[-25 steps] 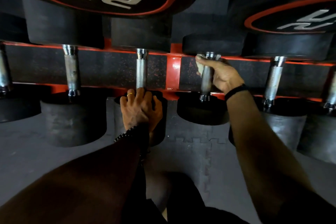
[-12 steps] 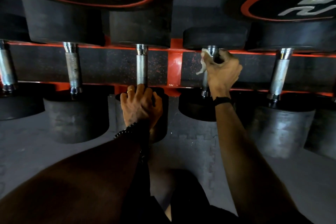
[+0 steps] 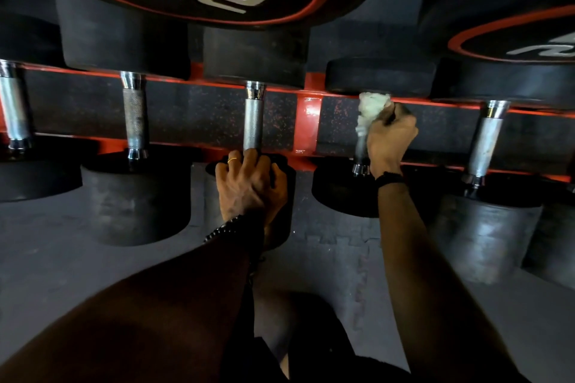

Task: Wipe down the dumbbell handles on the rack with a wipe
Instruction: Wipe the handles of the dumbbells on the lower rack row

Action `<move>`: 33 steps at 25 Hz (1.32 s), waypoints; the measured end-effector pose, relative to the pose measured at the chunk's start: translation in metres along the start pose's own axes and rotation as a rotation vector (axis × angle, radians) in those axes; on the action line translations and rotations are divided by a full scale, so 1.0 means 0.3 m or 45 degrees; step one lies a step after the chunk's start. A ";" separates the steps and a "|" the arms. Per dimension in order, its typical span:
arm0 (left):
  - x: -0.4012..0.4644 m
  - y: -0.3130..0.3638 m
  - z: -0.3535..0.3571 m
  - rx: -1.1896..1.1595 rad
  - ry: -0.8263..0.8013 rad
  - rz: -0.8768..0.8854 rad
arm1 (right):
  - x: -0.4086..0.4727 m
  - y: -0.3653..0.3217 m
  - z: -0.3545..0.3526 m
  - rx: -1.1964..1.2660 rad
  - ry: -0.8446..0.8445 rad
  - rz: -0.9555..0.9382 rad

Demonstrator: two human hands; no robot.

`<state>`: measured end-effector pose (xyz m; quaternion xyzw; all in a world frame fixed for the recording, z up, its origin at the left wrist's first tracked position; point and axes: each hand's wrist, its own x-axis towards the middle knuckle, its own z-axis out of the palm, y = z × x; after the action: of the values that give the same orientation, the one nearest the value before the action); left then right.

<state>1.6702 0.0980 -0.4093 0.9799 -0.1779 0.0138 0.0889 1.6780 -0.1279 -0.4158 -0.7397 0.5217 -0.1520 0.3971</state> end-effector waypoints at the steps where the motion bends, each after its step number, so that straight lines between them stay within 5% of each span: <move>1: 0.001 0.001 -0.001 0.003 -0.006 -0.004 | 0.024 -0.008 0.002 0.092 -0.010 0.131; 5: -0.003 0.004 -0.006 0.018 -0.010 -0.002 | 0.094 -0.052 -0.016 0.180 0.062 0.349; 9: 0.002 0.001 -0.002 0.017 -0.015 -0.001 | -0.061 -0.087 -0.004 0.279 0.399 0.147; 11: 0.002 0.000 0.001 0.018 -0.007 0.007 | -0.158 -0.102 0.039 0.080 0.262 0.003; 14: 0.003 -0.001 0.001 0.017 -0.046 0.001 | -0.126 -0.113 0.089 -0.337 -0.112 0.190; 18: -0.001 0.007 -0.006 0.009 -0.019 -0.002 | 0.006 -0.121 0.039 0.127 -0.393 0.414; 21: 0.004 0.000 -0.003 0.023 -0.014 -0.005 | -0.015 -0.073 0.070 -0.110 -0.473 0.358; 25: -0.008 0.006 0.002 0.034 0.018 0.015 | 0.040 -0.099 -0.006 0.180 -0.666 0.499; 29: 0.002 0.000 0.007 0.045 0.041 0.009 | 0.023 -0.078 0.001 0.173 -0.617 0.374; 33: -0.002 0.007 0.005 0.033 0.076 0.022 | 0.099 -0.075 -0.034 0.430 -0.920 0.600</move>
<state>1.6689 0.0961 -0.4105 0.9786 -0.1836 0.0460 0.0812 1.6982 -0.1557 -0.3981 -0.5316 0.4715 0.1271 0.6921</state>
